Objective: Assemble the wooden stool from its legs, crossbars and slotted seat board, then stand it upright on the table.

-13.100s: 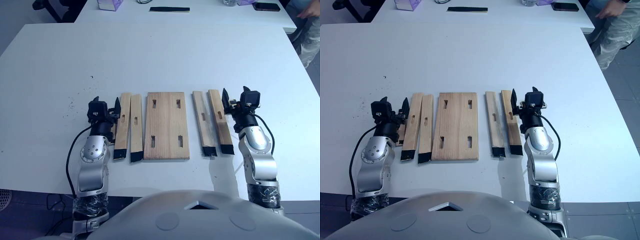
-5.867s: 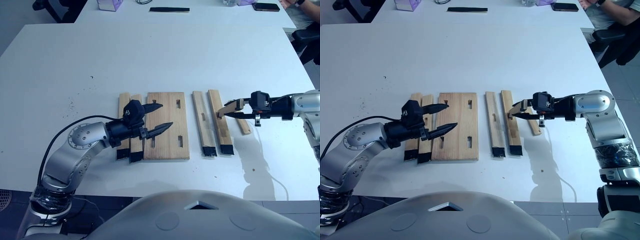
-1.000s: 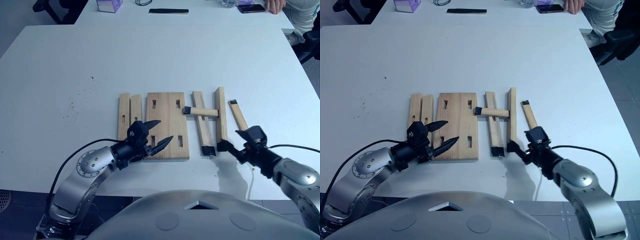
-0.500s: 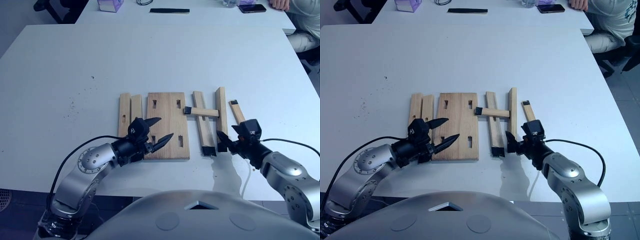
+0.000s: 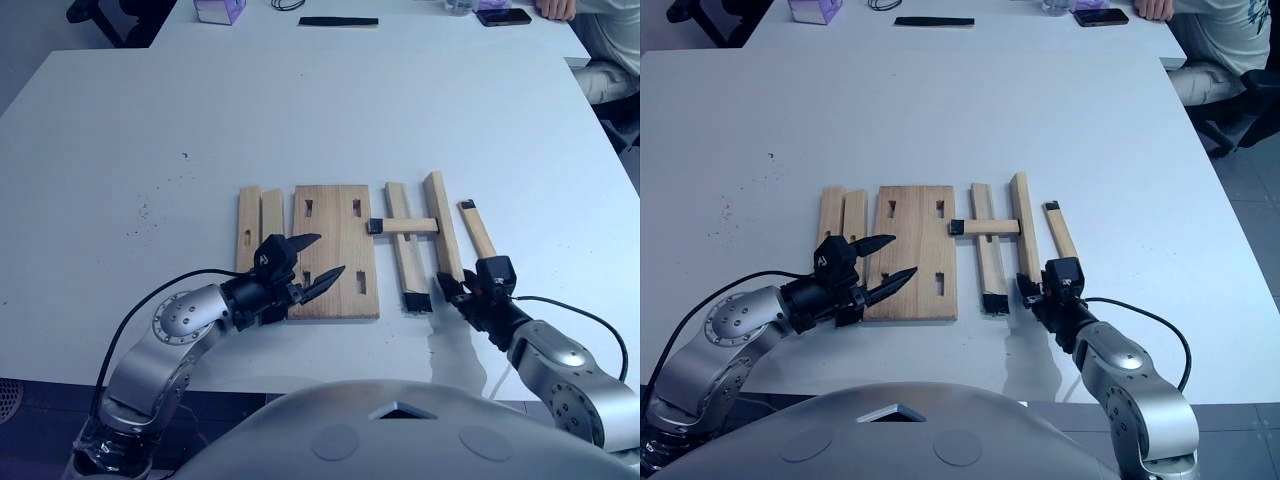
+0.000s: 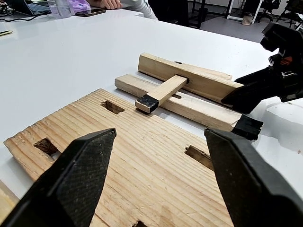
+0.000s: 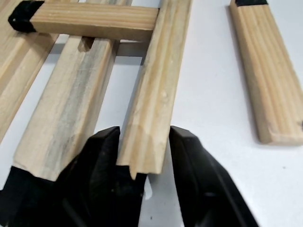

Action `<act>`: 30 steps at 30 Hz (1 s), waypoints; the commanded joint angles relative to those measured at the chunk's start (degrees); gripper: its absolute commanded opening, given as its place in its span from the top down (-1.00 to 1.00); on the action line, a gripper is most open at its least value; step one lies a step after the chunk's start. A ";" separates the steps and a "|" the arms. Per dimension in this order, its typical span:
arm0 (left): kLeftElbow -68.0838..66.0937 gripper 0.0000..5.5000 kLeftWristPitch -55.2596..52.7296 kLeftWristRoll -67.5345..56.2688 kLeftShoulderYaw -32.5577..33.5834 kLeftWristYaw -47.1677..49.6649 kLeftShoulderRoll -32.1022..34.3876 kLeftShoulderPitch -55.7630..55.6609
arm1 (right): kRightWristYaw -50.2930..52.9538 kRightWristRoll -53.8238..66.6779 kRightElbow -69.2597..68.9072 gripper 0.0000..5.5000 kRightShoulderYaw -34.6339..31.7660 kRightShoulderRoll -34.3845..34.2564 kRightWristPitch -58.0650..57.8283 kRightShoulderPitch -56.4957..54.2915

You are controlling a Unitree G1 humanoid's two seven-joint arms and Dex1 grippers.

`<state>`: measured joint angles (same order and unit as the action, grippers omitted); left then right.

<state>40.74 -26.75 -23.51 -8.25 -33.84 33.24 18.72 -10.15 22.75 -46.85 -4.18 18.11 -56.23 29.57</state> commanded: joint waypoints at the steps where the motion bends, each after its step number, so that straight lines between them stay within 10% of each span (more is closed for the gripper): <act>1: -0.18 -0.26 -0.36 0.36 0.31 0.42 -0.13 -0.47 | -0.08 1.83 0.47 0.59 -1.76 -1.43 -0.94 -1.22; 11: -0.67 -0.26 -0.33 -0.02 1.89 1.83 -1.34 -1.84 | 0.32 6.65 3.89 0.62 -7.64 -5.94 -0.77 -9.19; 15: -3.48 -0.26 -3.47 -8.46 10.36 2.73 -3.20 -5.61 | -2.41 29.60 7.40 0.62 -16.89 -8.28 -4.97 -20.92; 21: -15.09 -0.26 -12.22 -46.15 23.62 -4.06 -2.72 -16.51 | -8.57 83.75 22.90 0.62 -18.68 10.77 -6.78 -31.37; 30: -23.40 -0.26 -16.88 -73.19 23.50 -5.19 -4.12 -32.67 | -35.74 90.25 33.24 0.62 -8.17 19.54 -17.07 -44.90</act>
<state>20.09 -40.41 -81.93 13.65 -38.70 30.76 -4.42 -32.90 103.94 -16.93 -18.04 32.49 -68.33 -6.34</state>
